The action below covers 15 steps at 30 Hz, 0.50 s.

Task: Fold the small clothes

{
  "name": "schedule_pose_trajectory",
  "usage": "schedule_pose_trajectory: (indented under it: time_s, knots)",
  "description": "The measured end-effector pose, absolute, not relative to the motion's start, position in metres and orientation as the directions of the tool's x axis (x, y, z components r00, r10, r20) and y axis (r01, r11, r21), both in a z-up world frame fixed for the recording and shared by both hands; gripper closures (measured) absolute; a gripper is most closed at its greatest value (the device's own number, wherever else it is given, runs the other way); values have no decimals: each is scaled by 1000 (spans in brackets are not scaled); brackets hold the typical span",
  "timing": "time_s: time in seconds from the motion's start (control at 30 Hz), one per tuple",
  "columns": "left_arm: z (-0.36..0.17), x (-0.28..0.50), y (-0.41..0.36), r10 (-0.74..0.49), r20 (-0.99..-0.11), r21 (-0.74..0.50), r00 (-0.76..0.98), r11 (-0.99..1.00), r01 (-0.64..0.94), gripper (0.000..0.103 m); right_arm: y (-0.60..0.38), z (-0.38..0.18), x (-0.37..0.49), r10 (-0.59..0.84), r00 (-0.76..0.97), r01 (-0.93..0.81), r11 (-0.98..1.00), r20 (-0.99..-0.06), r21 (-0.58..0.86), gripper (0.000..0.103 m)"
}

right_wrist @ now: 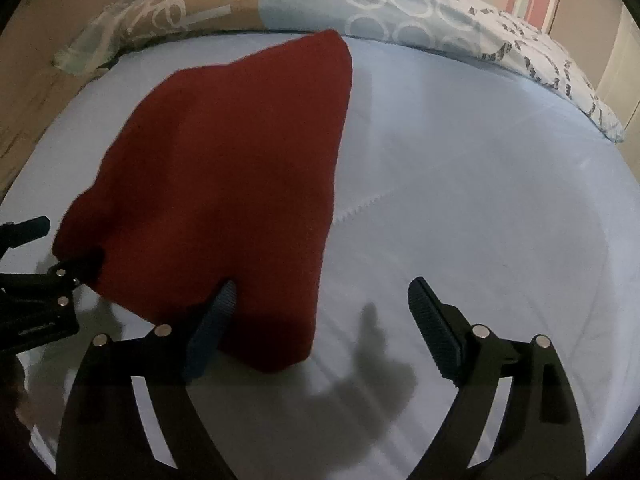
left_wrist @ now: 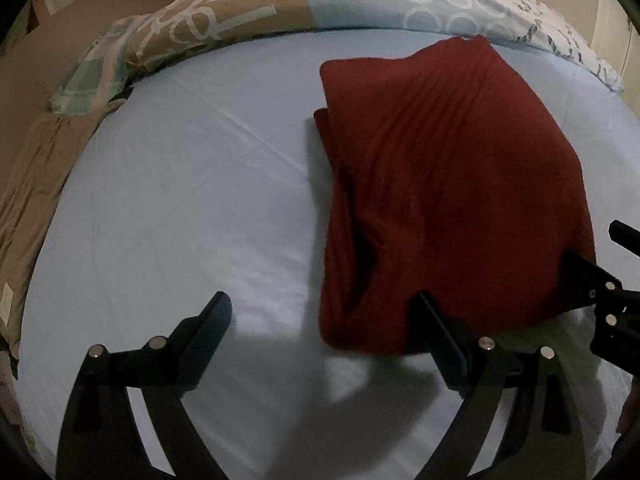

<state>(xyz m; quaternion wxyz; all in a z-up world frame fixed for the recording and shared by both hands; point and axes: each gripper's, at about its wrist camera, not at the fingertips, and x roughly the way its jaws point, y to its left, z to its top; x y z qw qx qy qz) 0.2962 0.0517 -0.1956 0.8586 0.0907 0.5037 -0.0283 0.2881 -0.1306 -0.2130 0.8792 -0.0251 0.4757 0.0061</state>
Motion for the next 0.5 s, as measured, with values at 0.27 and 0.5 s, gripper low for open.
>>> schedule_pose_trajectory:
  time_s: [0.27, 0.5]
  knots:
    - [-191, 293, 54, 40, -871, 139, 490, 976, 168, 11, -135, -196, 275, 28, 591, -39, 999, -806, 6, 11]
    - [-182, 281, 59, 54, -861, 156, 506, 974, 163, 9, -138, -179, 254, -11, 639, 13, 1000, -769, -4, 3]
